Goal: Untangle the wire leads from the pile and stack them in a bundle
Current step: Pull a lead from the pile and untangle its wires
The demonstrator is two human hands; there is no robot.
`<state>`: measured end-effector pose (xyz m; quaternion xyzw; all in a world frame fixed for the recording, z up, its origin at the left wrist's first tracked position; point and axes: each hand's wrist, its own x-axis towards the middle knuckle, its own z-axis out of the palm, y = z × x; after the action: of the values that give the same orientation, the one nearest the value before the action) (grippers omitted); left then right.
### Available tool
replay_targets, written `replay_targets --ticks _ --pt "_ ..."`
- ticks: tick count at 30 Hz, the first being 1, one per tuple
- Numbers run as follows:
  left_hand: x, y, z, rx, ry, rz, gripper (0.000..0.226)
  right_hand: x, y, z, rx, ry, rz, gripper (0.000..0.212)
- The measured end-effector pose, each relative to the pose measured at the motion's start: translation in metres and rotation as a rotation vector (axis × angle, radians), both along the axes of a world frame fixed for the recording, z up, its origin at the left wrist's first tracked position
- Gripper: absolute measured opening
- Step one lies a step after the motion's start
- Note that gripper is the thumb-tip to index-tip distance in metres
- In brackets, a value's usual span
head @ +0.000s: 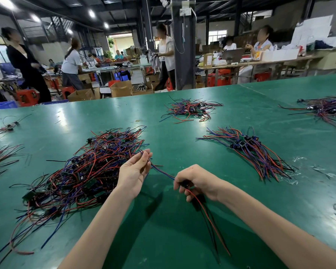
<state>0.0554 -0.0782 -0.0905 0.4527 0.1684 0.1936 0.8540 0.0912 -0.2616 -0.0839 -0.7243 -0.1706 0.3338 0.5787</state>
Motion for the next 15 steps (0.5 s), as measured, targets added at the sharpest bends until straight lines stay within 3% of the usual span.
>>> replay_targets --ticks 15 --pt "0.0014 0.0001 0.0077 -0.132 0.041 0.05 0.007 0.0045 -0.0017 -0.001 -0.074 -0.089 -0.003 0.023"
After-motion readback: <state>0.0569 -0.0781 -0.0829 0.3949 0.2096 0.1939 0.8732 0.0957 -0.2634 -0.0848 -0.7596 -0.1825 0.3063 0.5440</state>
